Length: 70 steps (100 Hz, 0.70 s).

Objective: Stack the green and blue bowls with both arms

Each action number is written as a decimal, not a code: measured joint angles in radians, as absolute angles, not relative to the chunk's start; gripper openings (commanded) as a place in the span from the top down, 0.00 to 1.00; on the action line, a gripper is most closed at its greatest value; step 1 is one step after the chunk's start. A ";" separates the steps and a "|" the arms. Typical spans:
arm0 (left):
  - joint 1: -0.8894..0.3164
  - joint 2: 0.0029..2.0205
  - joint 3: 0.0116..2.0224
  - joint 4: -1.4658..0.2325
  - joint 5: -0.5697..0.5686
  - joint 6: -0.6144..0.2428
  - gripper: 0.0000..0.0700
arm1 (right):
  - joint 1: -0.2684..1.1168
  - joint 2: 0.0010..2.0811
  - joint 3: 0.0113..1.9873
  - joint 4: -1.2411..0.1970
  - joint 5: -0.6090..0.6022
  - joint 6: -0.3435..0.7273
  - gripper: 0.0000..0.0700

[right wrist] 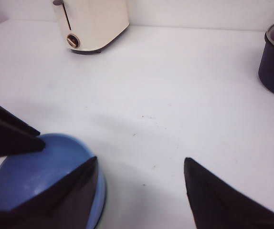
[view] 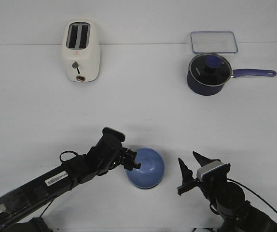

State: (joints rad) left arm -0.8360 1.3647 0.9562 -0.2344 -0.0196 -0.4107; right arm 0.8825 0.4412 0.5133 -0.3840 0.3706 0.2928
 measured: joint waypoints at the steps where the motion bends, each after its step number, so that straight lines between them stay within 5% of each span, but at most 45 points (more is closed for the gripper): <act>1: -0.836 1.364 0.956 -0.236 -0.020 -0.411 0.39 | 0.883 0.441 0.513 -0.384 0.371 0.293 0.46; 21: -0.836 1.224 0.956 -0.305 -0.042 -0.395 0.39 | 0.883 0.441 0.513 -0.385 0.371 0.293 0.46; 60: -0.829 0.672 0.753 -0.408 -0.404 -0.330 0.41 | 0.883 0.441 0.513 -0.455 0.367 0.293 0.47; 65: -0.829 0.639 0.696 -0.413 -0.406 -0.337 0.55 | 0.883 0.441 0.513 -0.455 0.367 0.293 0.58; 70: -0.829 0.617 0.650 -0.420 -0.406 -0.343 0.91 | 0.883 0.441 0.513 -0.455 0.367 0.294 0.92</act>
